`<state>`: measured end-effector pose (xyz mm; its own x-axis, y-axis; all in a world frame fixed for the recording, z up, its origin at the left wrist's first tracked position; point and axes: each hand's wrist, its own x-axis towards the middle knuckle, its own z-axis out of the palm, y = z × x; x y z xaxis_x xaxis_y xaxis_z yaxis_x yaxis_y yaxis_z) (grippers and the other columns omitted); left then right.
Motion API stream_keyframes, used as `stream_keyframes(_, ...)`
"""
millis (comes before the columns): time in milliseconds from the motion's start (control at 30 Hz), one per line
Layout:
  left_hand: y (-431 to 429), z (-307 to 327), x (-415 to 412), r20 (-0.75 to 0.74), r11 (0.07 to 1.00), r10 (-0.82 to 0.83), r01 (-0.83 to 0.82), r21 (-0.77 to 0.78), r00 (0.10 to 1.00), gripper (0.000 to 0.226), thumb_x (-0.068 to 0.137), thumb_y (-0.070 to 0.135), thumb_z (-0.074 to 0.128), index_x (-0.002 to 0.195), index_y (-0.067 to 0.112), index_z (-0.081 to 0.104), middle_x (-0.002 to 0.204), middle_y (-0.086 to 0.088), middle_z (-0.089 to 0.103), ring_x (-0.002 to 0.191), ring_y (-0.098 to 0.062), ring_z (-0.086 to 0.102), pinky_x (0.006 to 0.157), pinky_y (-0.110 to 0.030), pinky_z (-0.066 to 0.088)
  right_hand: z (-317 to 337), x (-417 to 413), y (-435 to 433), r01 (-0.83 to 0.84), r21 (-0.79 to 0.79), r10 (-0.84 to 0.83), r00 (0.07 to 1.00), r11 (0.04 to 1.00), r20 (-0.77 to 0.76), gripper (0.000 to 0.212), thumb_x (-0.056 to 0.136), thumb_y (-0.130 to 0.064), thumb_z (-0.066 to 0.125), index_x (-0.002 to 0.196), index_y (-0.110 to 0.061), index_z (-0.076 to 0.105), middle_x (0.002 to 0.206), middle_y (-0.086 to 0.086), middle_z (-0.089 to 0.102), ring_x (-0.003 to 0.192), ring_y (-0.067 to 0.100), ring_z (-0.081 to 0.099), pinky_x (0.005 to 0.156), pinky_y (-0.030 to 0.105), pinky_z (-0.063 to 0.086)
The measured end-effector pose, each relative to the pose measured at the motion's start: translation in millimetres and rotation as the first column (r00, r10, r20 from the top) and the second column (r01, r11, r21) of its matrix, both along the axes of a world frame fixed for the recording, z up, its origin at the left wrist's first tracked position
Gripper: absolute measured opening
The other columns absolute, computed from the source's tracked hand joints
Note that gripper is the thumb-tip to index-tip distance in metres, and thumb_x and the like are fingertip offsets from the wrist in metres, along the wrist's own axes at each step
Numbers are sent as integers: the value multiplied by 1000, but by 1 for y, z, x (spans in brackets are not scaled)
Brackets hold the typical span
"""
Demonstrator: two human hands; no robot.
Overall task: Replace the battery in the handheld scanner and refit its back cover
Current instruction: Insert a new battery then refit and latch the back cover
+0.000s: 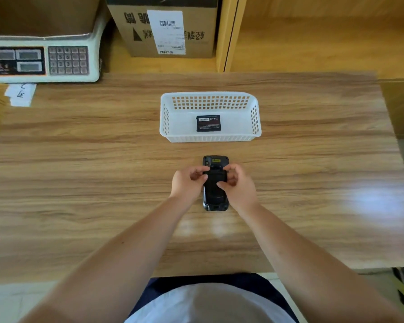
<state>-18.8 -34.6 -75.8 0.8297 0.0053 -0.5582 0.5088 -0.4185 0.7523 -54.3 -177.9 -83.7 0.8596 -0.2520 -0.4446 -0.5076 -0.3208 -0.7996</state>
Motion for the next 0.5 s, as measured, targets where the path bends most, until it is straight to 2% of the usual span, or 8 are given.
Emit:
stream_keyframes(200,1,-2,-3,37,999,-51,51,9,998,23,89,12,65,104,27,74,94,5,71,88,-10,66,74,-19,50,-6,-5,-3,-38,-92,40,999,995,19,35,77,-6,74,102,-23,58,85,-1,65,73,13,59,66,16,43)
stream_keyframes(367,0,-3,-3,66,997,-70,68,33,995,23,90,12,65,106,25,74,92,7,68,84,-6,62,68,-13,44,-7,-3,-5,-58,-140,60,998,988,12,34,75,-10,77,103,-22,60,88,-1,65,75,12,58,64,14,42)
stream_keyframes(500,0,-6,-4,94,985,-152,143,102,984,24,91,16,63,111,27,72,100,6,66,89,-9,60,76,-22,47,-10,-3,-9,-138,-228,140,990,964,-7,38,76,-16,77,110,-21,60,97,-1,63,85,14,59,68,17,42)
